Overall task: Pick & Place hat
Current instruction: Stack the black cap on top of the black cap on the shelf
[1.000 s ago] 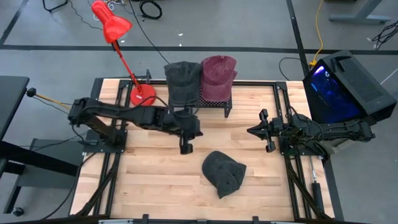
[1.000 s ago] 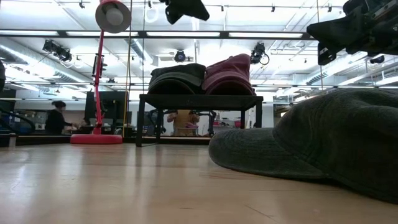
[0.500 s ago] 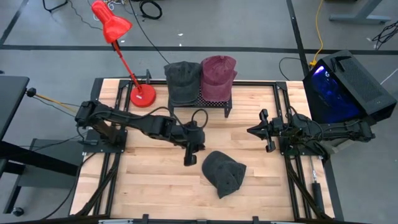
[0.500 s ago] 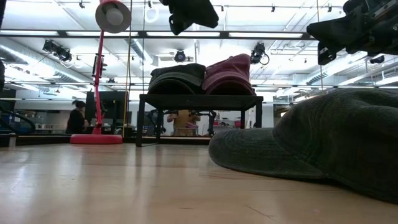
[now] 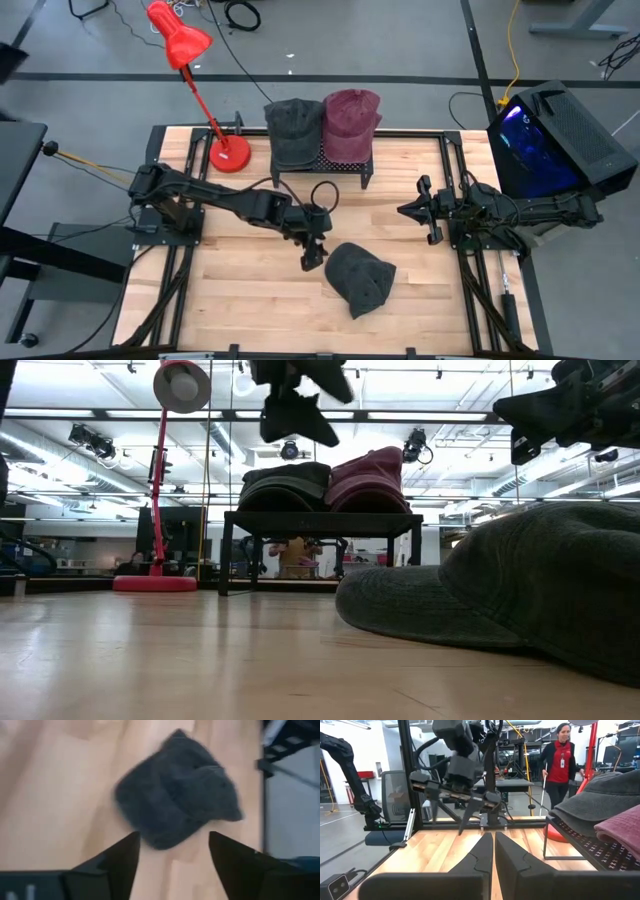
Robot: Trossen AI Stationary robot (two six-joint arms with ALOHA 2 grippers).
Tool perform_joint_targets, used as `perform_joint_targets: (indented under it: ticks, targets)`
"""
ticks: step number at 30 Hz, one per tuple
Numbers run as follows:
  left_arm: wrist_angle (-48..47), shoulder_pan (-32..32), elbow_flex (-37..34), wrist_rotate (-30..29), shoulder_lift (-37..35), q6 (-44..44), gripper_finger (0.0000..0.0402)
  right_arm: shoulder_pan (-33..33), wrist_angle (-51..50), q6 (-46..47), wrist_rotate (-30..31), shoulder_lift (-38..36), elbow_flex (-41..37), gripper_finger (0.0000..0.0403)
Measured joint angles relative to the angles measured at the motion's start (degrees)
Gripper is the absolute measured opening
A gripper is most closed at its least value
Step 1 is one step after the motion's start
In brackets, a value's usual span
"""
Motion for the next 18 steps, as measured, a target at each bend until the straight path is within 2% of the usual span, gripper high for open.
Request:
perform_joint_targets:
  ticks: [3, 6, 18]
  targets:
    - [0.8, 0.0, -0.2, 2.6, 0.9, -1.1, 0.0275, 0.0, 0.0, 0.0, 0.0, 0.0, 0.0, 0.0023]
    - [3.0, 0.0, -2.2, 5.0, 1.8, -2.9, 0.0290, 0.0, 0.1, 0.0, 0.0, 0.0, 0.0, 0.0022]
    - [15.7, 0.3, -11.7, 4.9, 2.2, -13.7, 0.0292, 0.0, 0.1, 0.0, 0.0, 0.0, 0.0, 0.0023]
